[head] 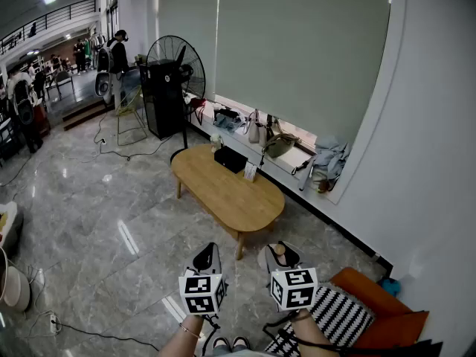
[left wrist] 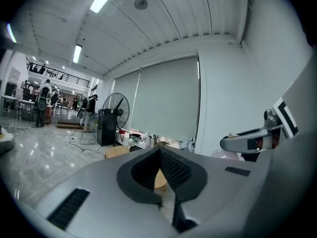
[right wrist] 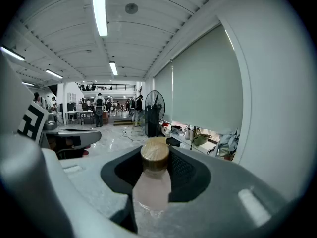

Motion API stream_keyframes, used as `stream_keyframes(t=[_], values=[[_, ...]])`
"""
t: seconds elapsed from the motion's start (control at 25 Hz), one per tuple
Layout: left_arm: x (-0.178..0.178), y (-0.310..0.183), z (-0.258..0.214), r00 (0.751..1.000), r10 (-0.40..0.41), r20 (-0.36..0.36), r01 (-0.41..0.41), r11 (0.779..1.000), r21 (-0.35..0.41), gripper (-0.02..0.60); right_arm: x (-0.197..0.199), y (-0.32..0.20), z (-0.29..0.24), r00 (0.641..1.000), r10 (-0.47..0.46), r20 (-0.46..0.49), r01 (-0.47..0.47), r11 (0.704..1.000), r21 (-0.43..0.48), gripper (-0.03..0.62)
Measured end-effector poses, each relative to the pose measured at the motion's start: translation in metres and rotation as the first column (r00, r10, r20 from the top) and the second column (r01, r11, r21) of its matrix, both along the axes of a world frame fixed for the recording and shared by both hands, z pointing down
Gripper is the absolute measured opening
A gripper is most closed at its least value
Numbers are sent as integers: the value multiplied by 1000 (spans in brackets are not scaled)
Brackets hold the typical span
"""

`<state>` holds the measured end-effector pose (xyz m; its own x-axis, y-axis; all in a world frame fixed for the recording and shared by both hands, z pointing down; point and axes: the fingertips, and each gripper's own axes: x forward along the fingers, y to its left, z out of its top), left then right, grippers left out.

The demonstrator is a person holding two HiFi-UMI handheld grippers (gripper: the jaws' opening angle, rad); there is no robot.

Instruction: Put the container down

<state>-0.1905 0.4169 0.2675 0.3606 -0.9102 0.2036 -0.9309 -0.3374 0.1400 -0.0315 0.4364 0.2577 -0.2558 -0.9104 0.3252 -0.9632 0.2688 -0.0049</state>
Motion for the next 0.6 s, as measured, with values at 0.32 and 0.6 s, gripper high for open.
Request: stream_keyframes(t=[0.32, 0.6], values=[[-21, -9, -2, 1000, -4, 3, 4, 1000, 0, -6, -18, -10, -3, 1000, 10, -9, -10, 1000, 11, 137], [-36, -16, 2, 1000, 21, 8, -21, 1000, 6, -6, -33, -13, 6, 999, 28, 34, -28, 999, -19, 137]])
